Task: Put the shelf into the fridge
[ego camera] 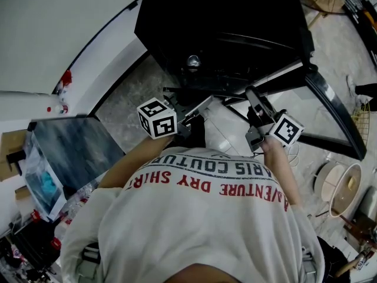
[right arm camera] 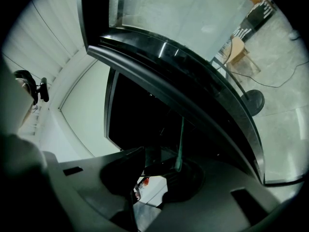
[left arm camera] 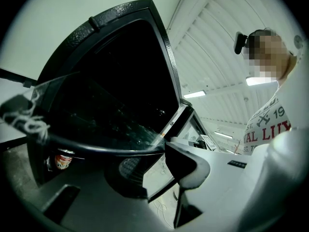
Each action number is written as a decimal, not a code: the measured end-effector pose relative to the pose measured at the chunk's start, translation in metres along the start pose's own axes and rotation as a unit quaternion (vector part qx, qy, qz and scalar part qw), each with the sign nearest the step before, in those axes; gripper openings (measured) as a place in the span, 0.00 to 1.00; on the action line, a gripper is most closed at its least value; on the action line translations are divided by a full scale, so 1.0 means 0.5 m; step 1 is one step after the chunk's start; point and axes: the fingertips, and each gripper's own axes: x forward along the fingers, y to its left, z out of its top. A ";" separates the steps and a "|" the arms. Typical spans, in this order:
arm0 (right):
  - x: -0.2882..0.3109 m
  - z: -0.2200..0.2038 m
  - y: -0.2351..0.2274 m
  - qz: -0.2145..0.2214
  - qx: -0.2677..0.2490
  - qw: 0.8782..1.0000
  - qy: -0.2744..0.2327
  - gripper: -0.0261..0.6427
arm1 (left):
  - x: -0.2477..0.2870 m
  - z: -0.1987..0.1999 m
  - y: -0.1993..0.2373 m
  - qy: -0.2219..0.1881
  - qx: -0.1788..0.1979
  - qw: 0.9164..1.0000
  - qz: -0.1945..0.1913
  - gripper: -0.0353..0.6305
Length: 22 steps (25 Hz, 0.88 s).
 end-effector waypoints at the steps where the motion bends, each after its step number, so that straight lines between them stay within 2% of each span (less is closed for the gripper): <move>1: 0.000 0.001 0.000 -0.001 -0.001 1.000 0.000 0.20 | 0.001 0.001 0.000 -0.001 -0.002 1.000 0.000 0.25; 9: 0.003 0.004 0.002 -0.003 -0.014 1.000 0.003 0.20 | 0.005 0.004 0.003 0.000 -0.007 1.000 0.003 0.24; 15: -0.005 -0.015 -0.009 -0.026 -0.029 0.999 0.023 0.30 | 0.009 0.005 0.005 0.000 -0.007 1.000 0.007 0.24; 22: -0.017 -0.028 -0.004 -0.037 -0.072 0.995 0.056 0.33 | 0.017 0.014 0.018 -0.001 -0.012 1.000 0.014 0.25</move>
